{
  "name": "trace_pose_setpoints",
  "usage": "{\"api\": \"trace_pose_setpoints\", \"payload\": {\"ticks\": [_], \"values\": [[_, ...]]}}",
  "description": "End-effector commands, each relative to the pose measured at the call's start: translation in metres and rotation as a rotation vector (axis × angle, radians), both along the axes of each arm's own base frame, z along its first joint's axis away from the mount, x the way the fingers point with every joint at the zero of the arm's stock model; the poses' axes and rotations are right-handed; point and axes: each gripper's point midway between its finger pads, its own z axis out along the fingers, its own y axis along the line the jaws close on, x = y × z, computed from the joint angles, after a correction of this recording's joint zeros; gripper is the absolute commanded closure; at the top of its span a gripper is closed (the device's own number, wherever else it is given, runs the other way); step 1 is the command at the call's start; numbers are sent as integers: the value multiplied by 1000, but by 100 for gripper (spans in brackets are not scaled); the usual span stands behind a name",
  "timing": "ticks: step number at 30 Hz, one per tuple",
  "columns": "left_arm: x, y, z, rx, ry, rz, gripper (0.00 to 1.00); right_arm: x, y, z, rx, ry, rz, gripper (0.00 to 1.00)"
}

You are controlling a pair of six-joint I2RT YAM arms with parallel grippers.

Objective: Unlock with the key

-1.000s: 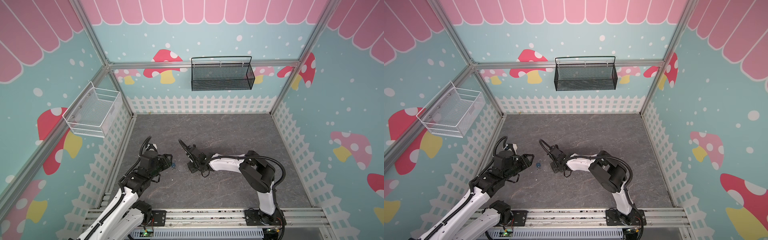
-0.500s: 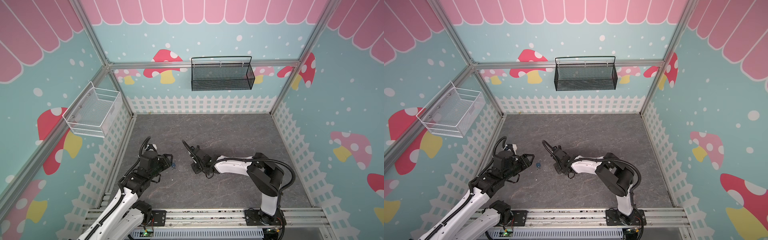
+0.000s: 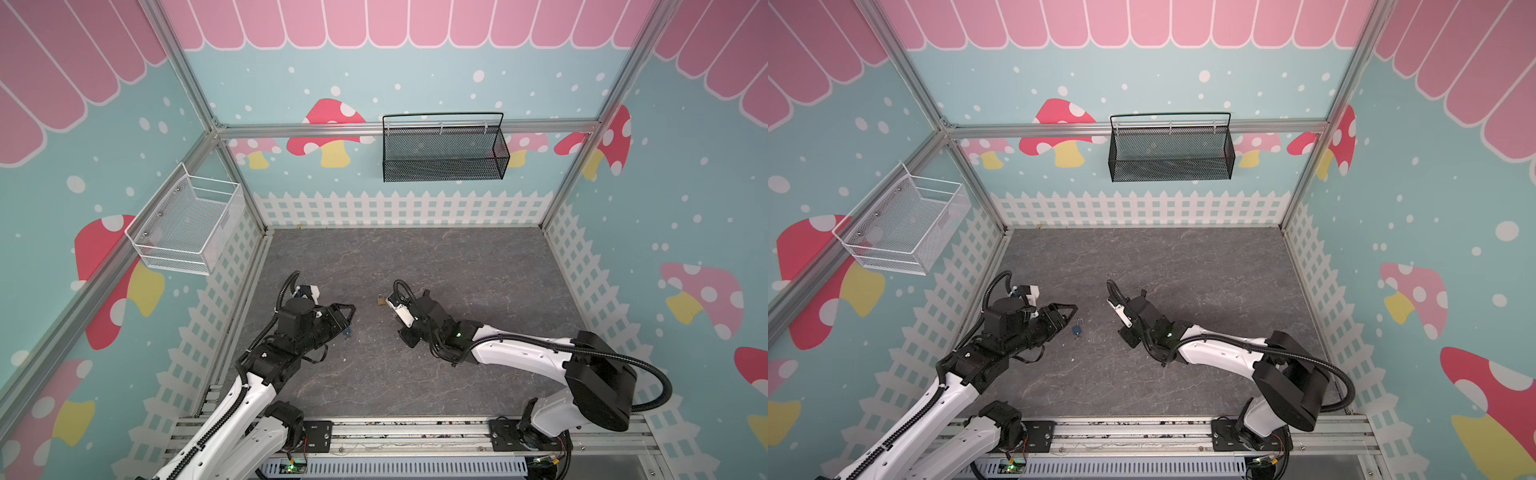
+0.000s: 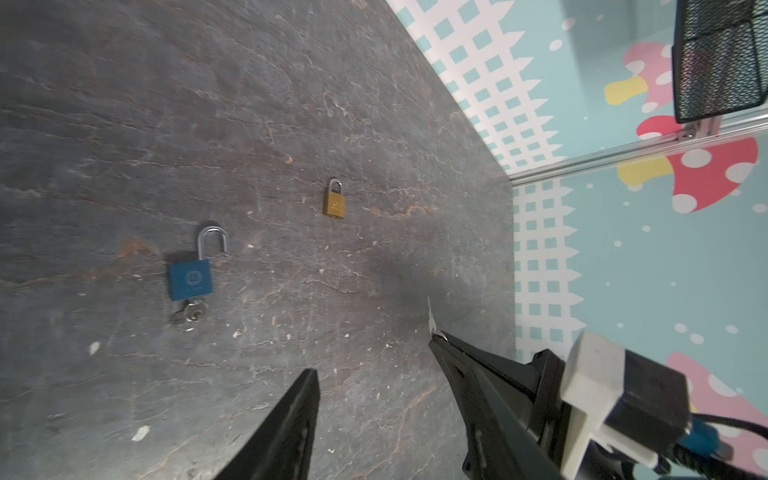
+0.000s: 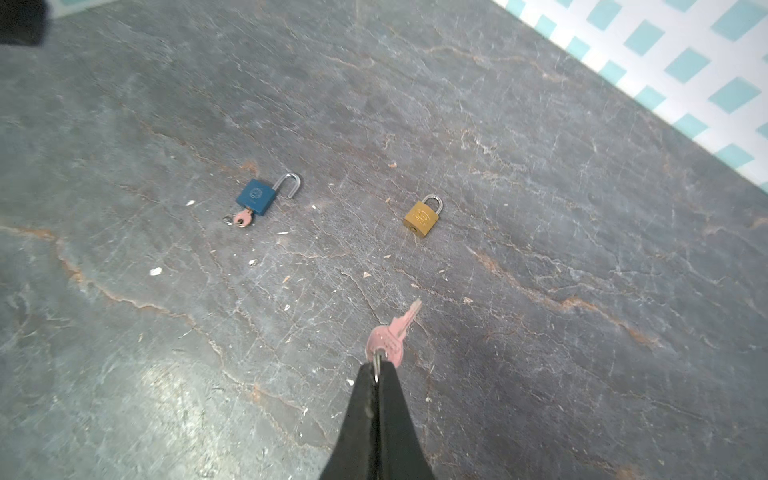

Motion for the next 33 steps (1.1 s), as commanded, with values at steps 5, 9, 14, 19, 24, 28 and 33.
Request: {"api": "trace_pose_setpoints", "payload": {"ticks": [5, 9, 14, 19, 24, 28, 33], "values": [[6, -42, 44, -60, -119, -160, 43, -16, 3, 53, 125, -206, 149, 100], [10, -71, 58, -132, -146, -265, 43, -24, 1, 66, 149, -257, 189, 100], [15, -98, 57, -113, -118, -352, 44, -32, -3, 81, 183, -334, 217, 100], [15, -119, 59, -117, -114, -396, 49, -34, -5, 91, 198, -381, 226, 100], [15, -130, 58, -116, -108, -413, 53, -35, -2, 94, 206, -393, 242, 100], [15, -132, 61, -137, -105, -409, 60, -33, 0, 98, 210, -407, 242, 100], [19, -123, 54, -98, -90, -356, 64, -36, 0, 97, 211, -412, 258, 100]]}}
